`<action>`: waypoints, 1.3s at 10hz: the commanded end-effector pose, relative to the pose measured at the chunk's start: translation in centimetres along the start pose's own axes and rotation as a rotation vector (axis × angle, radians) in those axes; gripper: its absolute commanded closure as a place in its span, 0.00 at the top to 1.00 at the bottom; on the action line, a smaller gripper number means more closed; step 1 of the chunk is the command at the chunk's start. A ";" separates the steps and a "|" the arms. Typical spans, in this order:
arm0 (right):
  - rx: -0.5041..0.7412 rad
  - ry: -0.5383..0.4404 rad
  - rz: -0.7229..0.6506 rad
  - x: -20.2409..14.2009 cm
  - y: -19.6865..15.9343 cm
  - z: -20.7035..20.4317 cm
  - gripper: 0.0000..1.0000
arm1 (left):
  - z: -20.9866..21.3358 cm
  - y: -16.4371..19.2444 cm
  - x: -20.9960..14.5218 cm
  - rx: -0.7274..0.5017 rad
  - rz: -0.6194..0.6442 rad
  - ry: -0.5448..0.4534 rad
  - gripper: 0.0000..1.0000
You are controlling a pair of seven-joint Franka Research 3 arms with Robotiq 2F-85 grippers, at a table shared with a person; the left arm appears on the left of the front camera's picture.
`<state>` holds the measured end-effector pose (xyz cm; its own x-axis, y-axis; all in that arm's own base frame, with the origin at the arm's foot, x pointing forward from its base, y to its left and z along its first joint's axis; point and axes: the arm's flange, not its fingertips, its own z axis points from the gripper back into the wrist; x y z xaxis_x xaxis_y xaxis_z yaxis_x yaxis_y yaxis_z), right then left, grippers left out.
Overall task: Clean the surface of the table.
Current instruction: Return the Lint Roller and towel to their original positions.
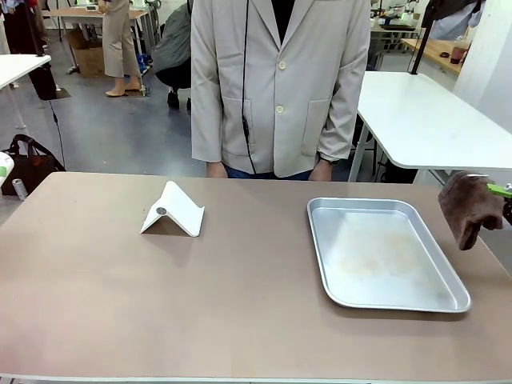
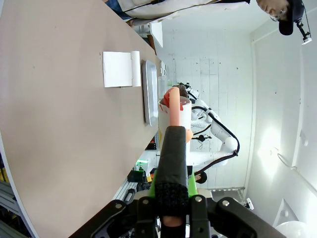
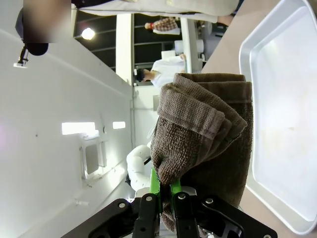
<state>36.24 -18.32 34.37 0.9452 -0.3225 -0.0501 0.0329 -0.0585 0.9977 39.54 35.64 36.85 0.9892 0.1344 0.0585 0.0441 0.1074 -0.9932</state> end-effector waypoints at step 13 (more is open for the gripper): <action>-0.180 0.133 0.181 -3.1 3.6 -35.0 0.09 | -26.6 -21.1 -1.3 0.310 -0.174 0.068 0.22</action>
<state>42.84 13.86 40.50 0.9795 -0.1702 0.1079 -0.0848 0.1377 0.9868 41.65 8.48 55.15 0.9760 -0.0114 0.2176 0.2053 0.3820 -0.9011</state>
